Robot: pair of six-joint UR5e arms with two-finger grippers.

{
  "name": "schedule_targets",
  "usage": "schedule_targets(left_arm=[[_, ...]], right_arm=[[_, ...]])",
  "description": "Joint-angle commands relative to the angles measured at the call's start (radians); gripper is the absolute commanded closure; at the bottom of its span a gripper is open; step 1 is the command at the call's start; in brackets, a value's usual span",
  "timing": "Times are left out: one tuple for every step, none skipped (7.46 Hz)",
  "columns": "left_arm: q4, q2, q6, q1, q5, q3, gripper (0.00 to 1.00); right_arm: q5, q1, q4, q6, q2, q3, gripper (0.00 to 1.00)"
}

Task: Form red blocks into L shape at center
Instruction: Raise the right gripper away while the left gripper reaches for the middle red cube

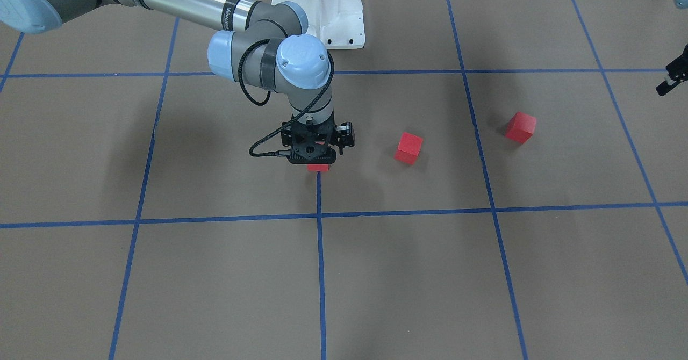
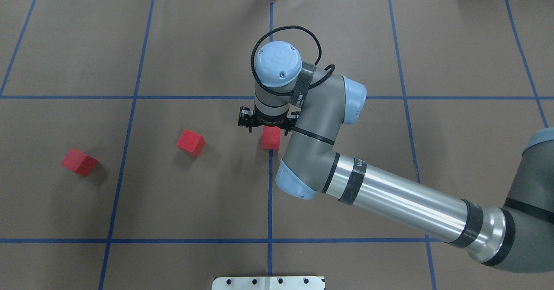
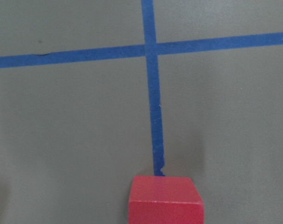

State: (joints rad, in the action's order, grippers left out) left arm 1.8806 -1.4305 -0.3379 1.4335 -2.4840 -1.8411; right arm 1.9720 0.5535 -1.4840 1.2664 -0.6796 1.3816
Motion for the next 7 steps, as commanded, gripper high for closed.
schedule_targets(left_arm=[[0.005, -0.089, -0.282, -0.098, -0.012, -0.068, 0.00], [0.018, -0.144, -0.378, -0.163, -0.007, -0.091, 0.00], [0.017, -0.219, -0.432, -0.242, 0.044, -0.092, 0.00], [0.012, -0.273, -0.441, -0.330, 0.130, -0.090, 0.02], [0.011, -0.304, -0.443, -0.422, 0.182, -0.090, 0.01], [-0.009, -0.344, -0.446, -0.520, 0.232, -0.086, 0.01], [-0.099, -0.416, -0.443, -0.624, 0.284, -0.067, 0.01]], right_arm=[[0.106, 0.081, -0.005, 0.001, -0.105, 0.168, 0.00], [0.125, 0.106, 0.001, -0.018, -0.264, 0.318, 0.00], [0.131, 0.136, -0.001, -0.036, -0.372, 0.412, 0.00], [0.154, 0.178, 0.004, -0.057, -0.485, 0.477, 0.00], [0.227, 0.243, 0.005, -0.187, -0.561, 0.493, 0.00], [0.273, 0.311, 0.007, -0.306, -0.627, 0.493, 0.00], [0.280, 0.357, 0.005, -0.411, -0.671, 0.487, 0.00]])
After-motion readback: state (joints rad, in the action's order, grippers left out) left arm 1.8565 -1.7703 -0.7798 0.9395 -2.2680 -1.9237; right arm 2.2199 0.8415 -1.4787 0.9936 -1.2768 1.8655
